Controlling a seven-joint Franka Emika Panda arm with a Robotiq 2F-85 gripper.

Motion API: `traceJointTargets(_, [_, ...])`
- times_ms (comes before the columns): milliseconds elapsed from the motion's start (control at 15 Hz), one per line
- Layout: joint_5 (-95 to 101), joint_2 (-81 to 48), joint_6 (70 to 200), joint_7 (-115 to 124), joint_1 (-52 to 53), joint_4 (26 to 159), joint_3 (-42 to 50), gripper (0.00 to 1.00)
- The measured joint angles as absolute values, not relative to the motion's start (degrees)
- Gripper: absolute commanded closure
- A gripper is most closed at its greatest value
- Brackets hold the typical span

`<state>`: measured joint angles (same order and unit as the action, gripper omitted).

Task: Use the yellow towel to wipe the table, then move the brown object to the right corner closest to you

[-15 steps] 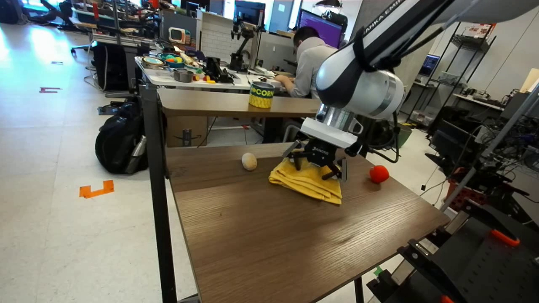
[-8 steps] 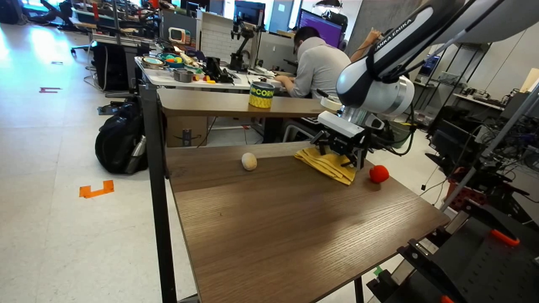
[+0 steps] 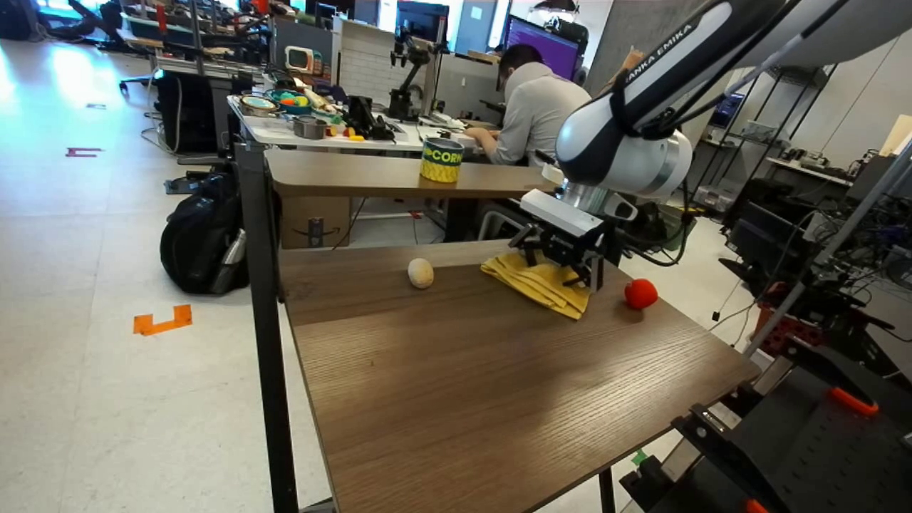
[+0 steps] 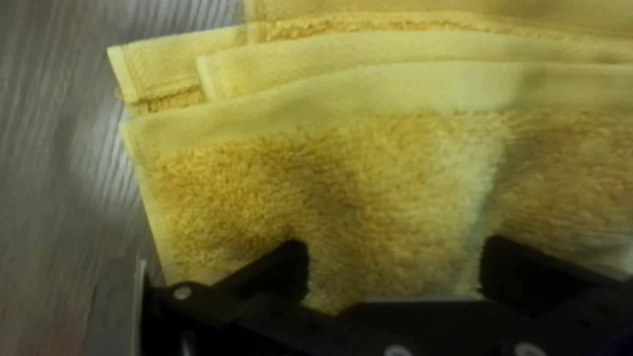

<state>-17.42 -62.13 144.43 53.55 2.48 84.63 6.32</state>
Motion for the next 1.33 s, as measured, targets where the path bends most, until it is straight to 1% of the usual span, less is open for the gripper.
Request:
traceJointTargets(267, [-14.97, -59.69, 146.13, 49.77, 7.88, 89.37, 2.56, 0.0])
traceJointTargets(533, [-12.3, -55.68, 146.01, 49.37, 13.18, 97.29, 2.25, 0.0])
traceJointTargets(800, [-9.52, -50.51, 146.0, 49.87, 16.12, 107.62, 5.29, 0.0])
traceJointTargets(1067, [-7.99, -46.18, 146.19, 51.35, 16.94, 117.42, 8.99, 0.0])
traceJointTargets(1200, [-8.01, -45.08, 148.52, 54.23, 16.9, 121.09, 11.45, 0.0])
traceJointTargets(1333, [-8.1, -44.69, 153.93, 56.71, 16.58, 124.31, 13.77, 0.0])
